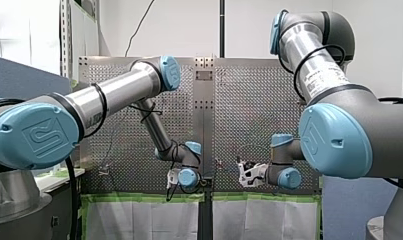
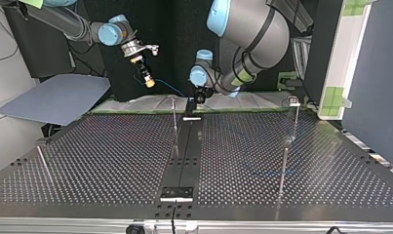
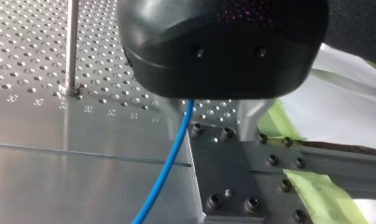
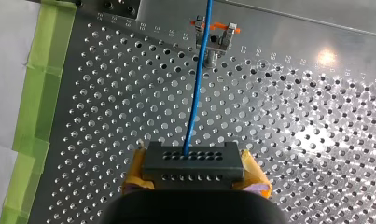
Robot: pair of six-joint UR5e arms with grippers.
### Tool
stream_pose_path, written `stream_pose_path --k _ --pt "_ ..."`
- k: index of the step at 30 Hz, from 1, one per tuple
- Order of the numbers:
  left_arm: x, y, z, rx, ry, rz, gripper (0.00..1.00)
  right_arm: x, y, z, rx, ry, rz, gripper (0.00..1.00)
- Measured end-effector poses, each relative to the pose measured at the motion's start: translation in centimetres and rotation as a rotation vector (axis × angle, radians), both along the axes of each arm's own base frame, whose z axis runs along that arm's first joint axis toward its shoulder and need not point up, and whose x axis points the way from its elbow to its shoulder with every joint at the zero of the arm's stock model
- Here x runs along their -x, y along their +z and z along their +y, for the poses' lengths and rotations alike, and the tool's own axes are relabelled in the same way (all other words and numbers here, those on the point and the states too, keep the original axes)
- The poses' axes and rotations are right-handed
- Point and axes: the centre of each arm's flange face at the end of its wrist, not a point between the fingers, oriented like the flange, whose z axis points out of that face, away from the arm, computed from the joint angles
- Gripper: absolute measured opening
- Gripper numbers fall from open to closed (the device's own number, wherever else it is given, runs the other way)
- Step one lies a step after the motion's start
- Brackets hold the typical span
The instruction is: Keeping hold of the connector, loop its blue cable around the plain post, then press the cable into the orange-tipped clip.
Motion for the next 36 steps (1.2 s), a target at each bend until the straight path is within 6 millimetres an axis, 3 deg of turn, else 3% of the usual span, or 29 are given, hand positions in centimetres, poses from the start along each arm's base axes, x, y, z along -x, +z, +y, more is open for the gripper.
stream_pose_path --k 1,20,29,36 --pt "0.0 0.0 0.1 -0.001 0.006 -0.001 0.00 0.0 0.0 0.0 0.000 0.000 0.000 0.00" --pt "1.2 -0.3 0.3 -0.023 0.031 0.025 0.00 0.0 0.0 0.0 -0.002 -0.003 0.000 0.00" --pt "1.3 1.3 -0.1 0.007 0.015 -0.004 0.00 0.2 0.0 -0.2 -0.003 -0.014 0.000 0.00" --pt "1.7 1.5 0.1 0.006 0.023 -0.002 0.00 0.6 0.0 -0.5 -0.004 -0.040 -0.002 0.00"
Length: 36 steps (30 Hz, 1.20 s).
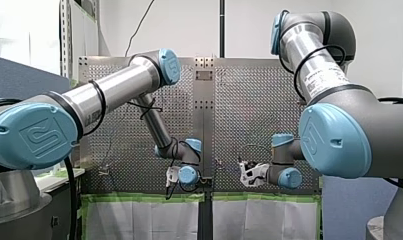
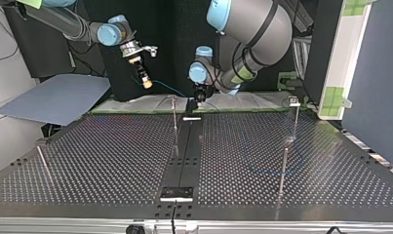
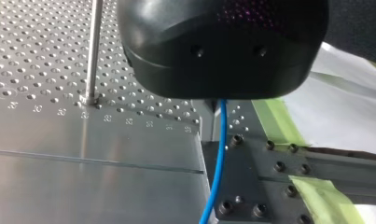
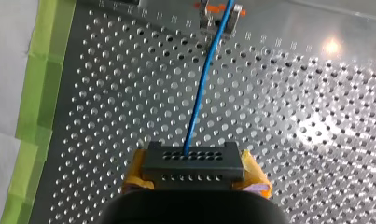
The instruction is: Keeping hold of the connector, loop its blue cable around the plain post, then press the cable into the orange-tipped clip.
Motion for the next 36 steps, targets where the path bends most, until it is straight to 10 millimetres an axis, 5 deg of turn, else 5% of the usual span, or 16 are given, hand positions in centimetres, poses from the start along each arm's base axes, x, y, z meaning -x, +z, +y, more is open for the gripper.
stream_pose_path --k 12,36 --pt "1.7 0.9 0.1 -0.025 0.009 -0.001 0.00 0.5 0.1 -0.6 0.001 -0.026 -0.005 0.00" --pt "5.4 2.8 -3.1 -0.077 0.032 -0.016 0.00 1.2 0.1 -1.1 -0.003 -0.032 -0.015 0.00"
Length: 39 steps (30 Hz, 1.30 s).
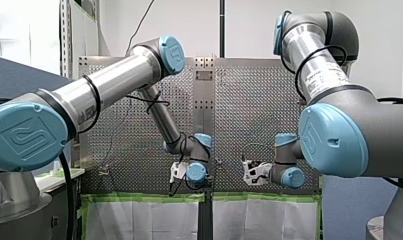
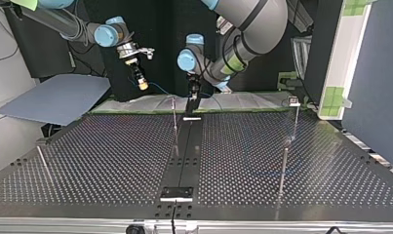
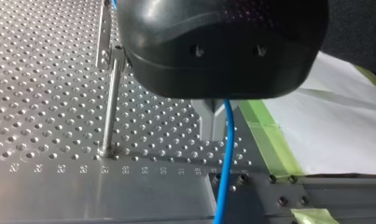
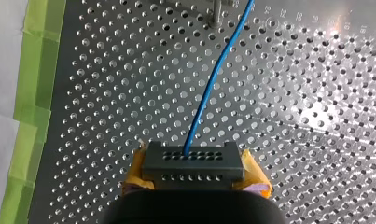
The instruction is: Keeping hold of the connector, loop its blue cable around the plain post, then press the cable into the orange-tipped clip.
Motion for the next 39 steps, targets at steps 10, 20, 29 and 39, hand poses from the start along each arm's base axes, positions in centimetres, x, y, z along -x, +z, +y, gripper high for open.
stream_pose_path --k 10,20,29,39 --pt "1.1 2.2 -1.0 0.003 0.015 -0.019 0.00 0.9 0.0 -0.7 -0.003 -0.012 -0.006 0.00" --pt "2.1 3.9 -1.8 0.007 0.015 -0.034 0.00 1.5 0.1 -1.3 -0.003 -0.023 -0.009 0.00" --pt "2.7 3.5 -1.7 0.015 0.012 -0.035 0.00 1.6 0.1 -1.3 -0.006 -0.024 -0.007 0.00" --pt "2.4 3.5 -1.7 0.040 0.017 -0.051 0.00 1.6 -0.1 -1.1 -0.013 -0.017 -0.006 0.00"
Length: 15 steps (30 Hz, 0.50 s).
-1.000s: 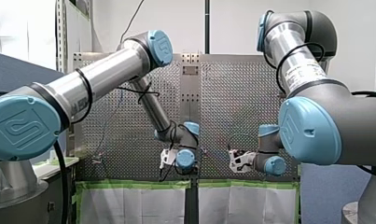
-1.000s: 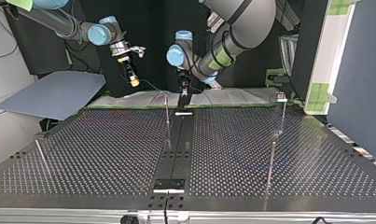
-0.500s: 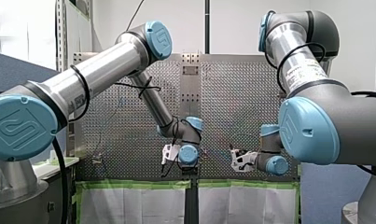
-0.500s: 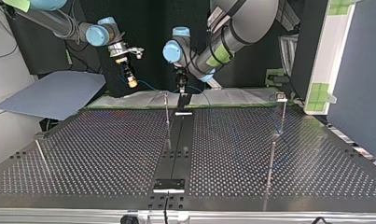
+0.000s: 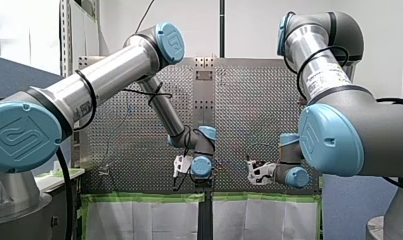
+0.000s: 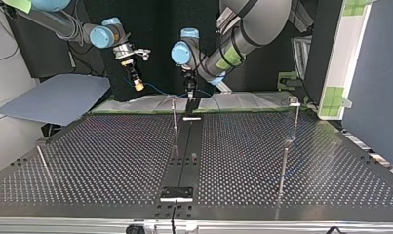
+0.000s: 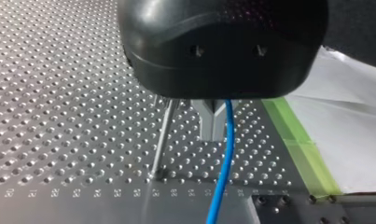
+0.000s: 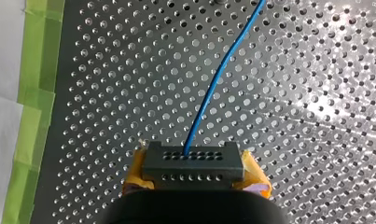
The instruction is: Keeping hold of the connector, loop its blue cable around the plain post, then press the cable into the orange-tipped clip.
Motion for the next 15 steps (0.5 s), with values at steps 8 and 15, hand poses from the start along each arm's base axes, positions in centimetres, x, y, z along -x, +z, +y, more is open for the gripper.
stream_pose_path --k 8,15 --pt "-0.4 -0.5 0.0 0.019 -0.009 -0.015 0.00 0.0 -1.3 0.5 -0.016 0.004 0.017 0.00" --pt "-0.5 -1.6 0.3 0.038 -0.014 -0.016 0.00 0.1 -1.6 0.4 -0.021 0.000 0.016 0.00"
